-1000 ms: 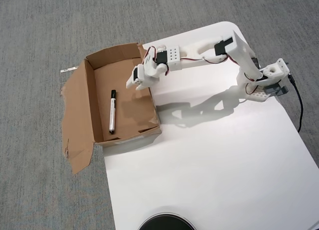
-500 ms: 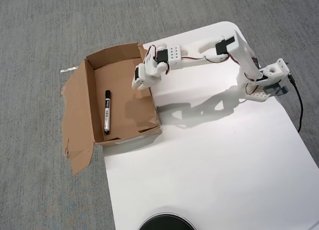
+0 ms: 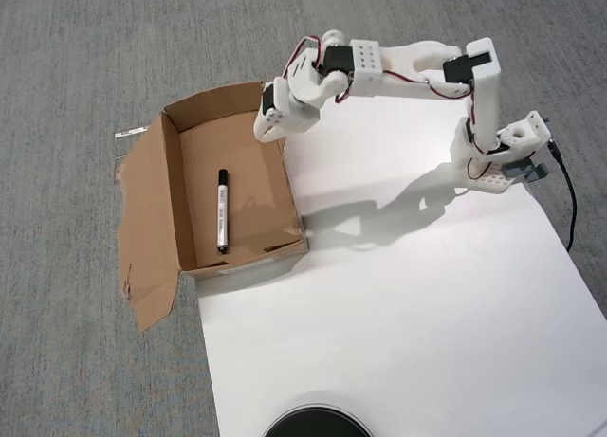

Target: Grasp a pen and put it in the box.

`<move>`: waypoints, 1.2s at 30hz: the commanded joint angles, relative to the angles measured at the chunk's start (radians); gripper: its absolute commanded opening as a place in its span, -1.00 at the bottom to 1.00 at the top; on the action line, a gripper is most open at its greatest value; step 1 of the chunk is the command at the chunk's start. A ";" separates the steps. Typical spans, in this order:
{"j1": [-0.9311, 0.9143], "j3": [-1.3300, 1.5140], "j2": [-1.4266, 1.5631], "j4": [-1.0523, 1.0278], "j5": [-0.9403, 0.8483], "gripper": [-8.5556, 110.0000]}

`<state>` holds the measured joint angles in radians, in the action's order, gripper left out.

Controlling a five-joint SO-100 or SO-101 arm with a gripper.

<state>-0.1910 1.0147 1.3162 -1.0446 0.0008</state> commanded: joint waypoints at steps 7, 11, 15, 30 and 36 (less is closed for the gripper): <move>0.001 -0.021 0.293 -0.146 0.005 -0.85; 0.001 -0.021 0.397 -0.210 0.007 -0.85; 0.001 -0.021 0.476 -0.273 -0.001 -0.85; 0.001 -0.019 0.822 -0.351 -0.002 -0.85; -0.001 -0.018 0.900 -0.362 0.007 -0.85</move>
<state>-0.1925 1.0132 2.1721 -1.3959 0.0008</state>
